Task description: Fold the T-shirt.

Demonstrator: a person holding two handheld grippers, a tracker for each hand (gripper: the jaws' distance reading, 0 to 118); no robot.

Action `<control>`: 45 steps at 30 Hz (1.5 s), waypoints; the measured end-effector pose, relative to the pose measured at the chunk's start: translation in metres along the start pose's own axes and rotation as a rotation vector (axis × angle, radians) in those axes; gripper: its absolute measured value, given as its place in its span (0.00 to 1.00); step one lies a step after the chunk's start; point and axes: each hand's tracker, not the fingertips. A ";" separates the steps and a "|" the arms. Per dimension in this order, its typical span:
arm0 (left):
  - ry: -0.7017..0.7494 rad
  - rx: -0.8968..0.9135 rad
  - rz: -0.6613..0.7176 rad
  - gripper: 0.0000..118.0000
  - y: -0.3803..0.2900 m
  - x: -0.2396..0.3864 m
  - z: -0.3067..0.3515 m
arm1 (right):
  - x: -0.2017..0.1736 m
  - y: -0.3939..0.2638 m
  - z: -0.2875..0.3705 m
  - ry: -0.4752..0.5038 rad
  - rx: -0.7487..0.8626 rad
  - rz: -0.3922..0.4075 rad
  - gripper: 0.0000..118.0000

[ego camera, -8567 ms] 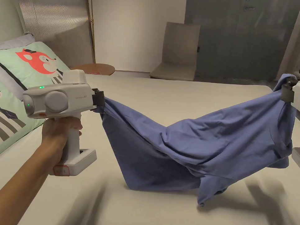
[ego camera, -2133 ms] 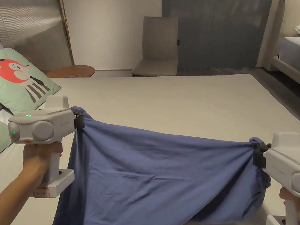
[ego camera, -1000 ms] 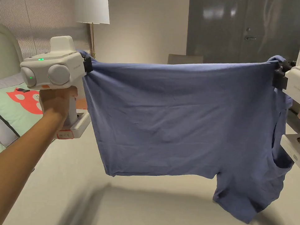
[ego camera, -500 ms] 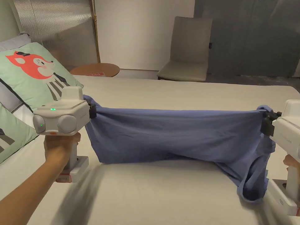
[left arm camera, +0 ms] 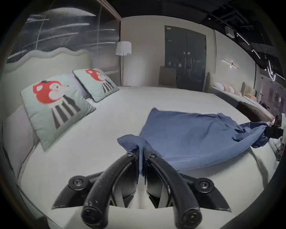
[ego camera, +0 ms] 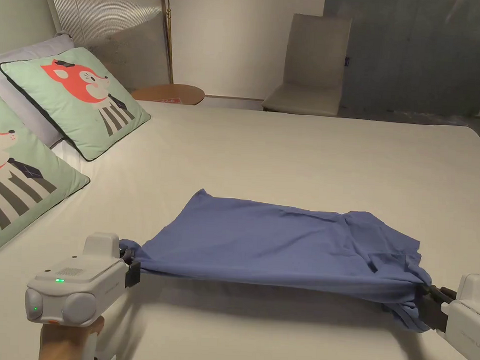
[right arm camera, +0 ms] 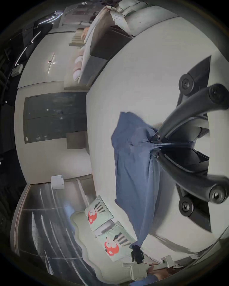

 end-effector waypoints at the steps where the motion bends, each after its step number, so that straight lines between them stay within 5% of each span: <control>1: -0.002 -0.004 0.015 0.01 -0.012 -0.005 0.007 | 0.000 -0.009 0.011 0.003 -0.005 -0.008 0.04; 10: 0.018 -0.123 0.009 0.01 -0.105 -0.011 0.084 | -0.012 -0.084 0.096 0.001 -0.092 0.004 0.04; 25: 0.042 -0.266 0.031 0.02 -0.160 -0.008 0.108 | -0.012 -0.156 0.115 -0.071 -0.244 -0.084 0.04; 27: 0.047 -0.283 0.047 0.12 -0.153 -0.008 0.107 | -0.019 -0.148 0.118 -0.087 -0.251 -0.046 0.14; 29: 0.052 -0.290 0.067 0.55 -0.145 -0.005 0.112 | -0.025 -0.136 0.123 -0.127 -0.235 -0.019 0.59; 31: 0.041 -0.288 0.094 0.92 -0.131 -0.002 0.113 | -0.031 -0.120 0.129 -0.154 -0.173 -0.009 0.90; 45: -0.082 0.366 0.030 0.93 0.012 0.085 0.166 | -0.100 0.020 0.165 -0.199 0.387 0.131 0.91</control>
